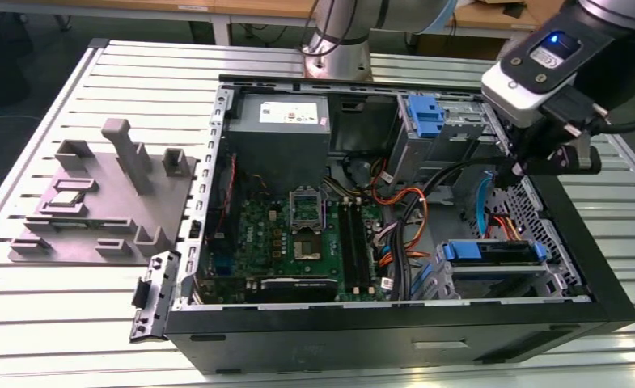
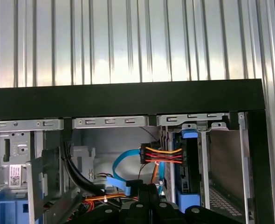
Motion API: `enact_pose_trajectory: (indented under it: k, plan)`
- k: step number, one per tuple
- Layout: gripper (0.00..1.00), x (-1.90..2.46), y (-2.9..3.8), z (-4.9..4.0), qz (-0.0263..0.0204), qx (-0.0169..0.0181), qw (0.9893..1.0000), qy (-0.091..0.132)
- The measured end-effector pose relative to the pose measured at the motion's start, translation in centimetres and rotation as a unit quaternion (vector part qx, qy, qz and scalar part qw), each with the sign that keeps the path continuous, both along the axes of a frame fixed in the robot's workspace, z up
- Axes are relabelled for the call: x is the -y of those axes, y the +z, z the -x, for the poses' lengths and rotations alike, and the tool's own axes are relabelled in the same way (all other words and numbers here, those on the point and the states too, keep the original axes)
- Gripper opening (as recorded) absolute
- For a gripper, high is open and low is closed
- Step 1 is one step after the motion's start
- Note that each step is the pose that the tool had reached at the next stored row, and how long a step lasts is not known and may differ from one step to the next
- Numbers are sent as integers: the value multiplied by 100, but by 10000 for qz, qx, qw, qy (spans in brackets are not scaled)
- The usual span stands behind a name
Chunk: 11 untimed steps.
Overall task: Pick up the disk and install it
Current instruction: 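Insert the second disk wire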
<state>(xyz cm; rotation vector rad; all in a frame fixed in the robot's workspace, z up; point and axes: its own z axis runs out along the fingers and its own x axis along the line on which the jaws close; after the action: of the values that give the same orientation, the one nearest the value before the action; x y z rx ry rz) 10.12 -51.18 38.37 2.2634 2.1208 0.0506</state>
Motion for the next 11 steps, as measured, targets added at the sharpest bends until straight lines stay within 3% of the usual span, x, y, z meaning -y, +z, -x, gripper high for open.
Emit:
enact_pose_trajectory:
  k: [3, 7, 11]
  plan:
    - [10, -48, 14, 0, 18, -7, 10000, 0]
    - [10, -128, 15, 0, 86, -16, 10000, 0]
    - [10, -143, 6, 0, 115, -25, 9999, -1]
